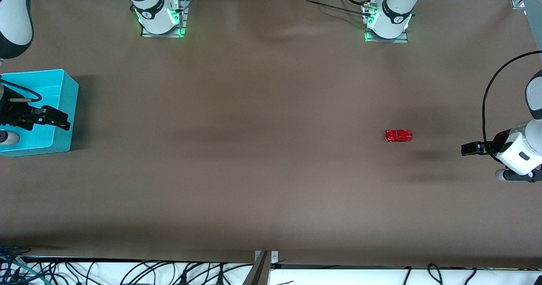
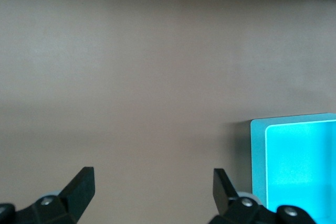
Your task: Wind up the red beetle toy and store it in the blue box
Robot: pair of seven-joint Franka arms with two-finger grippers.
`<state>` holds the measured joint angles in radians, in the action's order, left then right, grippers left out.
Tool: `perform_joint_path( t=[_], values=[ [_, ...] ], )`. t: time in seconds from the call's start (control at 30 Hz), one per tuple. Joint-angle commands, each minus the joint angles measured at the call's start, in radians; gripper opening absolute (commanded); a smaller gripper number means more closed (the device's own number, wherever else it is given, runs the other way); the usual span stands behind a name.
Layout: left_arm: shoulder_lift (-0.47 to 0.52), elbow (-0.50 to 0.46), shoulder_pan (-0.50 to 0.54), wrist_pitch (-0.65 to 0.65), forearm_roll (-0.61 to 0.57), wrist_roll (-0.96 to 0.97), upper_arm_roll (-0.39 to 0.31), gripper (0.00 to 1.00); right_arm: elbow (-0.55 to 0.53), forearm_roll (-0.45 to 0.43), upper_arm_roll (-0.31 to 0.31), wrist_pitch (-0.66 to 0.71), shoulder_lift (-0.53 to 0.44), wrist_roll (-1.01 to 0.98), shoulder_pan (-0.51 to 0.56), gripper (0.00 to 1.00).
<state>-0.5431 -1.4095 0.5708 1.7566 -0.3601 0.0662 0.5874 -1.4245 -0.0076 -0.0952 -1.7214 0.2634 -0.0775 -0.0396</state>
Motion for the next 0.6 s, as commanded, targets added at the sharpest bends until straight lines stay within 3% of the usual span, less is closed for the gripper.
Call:
perform_joint_path(
  t=[0.0, 0.57],
  values=[
    [-0.003, 0.003, -0.011, -0.019, -0.022, -0.003, 0.0, 1.0, 0.01, -0.011, 0.003, 0.002, -0.004, -0.004, 0.003, 1.0],
    [-0.009, -0.003, 0.026, -0.017, -0.01, 0.064, -0.001, 1.0, 0.009, -0.009, 0.005, 0.003, -0.004, -0.005, 0.003, 1.0]
  ],
)
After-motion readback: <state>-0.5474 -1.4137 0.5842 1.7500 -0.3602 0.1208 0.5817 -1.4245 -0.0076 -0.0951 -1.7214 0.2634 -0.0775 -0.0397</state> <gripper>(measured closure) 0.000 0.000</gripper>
